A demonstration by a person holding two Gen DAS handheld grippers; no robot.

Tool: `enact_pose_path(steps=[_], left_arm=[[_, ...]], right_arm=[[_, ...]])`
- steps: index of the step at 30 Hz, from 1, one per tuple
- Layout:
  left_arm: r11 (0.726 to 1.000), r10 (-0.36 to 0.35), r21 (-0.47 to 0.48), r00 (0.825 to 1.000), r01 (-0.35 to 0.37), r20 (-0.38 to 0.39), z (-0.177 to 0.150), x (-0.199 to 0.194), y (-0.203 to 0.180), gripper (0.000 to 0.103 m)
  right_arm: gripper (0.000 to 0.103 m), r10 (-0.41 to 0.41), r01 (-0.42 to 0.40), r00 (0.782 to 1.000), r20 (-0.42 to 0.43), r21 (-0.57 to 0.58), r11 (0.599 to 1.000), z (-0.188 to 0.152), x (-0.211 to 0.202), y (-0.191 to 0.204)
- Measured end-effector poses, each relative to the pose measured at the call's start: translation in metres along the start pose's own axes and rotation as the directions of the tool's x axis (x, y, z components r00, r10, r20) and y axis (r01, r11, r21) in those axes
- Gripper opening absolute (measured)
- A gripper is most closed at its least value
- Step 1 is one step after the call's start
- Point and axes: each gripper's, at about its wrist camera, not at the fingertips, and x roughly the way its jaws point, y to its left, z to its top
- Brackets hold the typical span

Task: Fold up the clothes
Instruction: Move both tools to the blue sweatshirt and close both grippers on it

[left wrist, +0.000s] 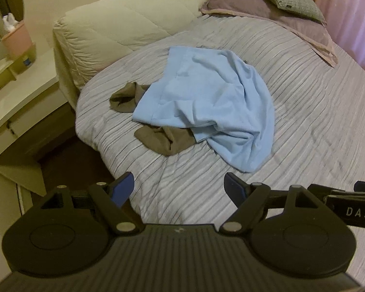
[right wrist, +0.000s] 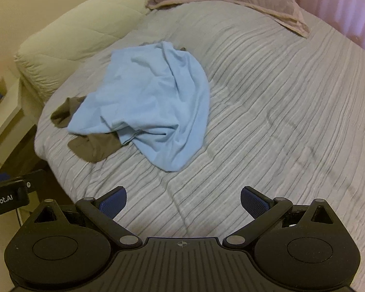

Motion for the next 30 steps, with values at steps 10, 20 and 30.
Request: enact_pose_path(steps=[10, 20, 30], left_arm=[[0.997, -0.079, 0.001, 0.995, 0.079, -0.068, 0.039, 0.080, 0.007, 0.072], [0.974, -0.211, -0.111, 0.969, 0.197, -0.132, 0.076, 0.173, 0.011, 0.072], [0.932, -0.299, -0.266, 0.937, 0.246, -0.180, 0.106, 0.258, 0.017, 0.072]], right_arm=[[0.102, 0.139, -0.116, 0.989, -0.055, 0.296, 0.948, 0.025, 0.072, -0.048], [0.102, 0.260, -0.219, 0.965, 0.021, 0.604, 0.766, 0.053, 0.134, -0.100], [0.102, 0.225, -0.211, 0.972, 0.065, 0.659, 0.722, 0.083, 0.204, -0.118]])
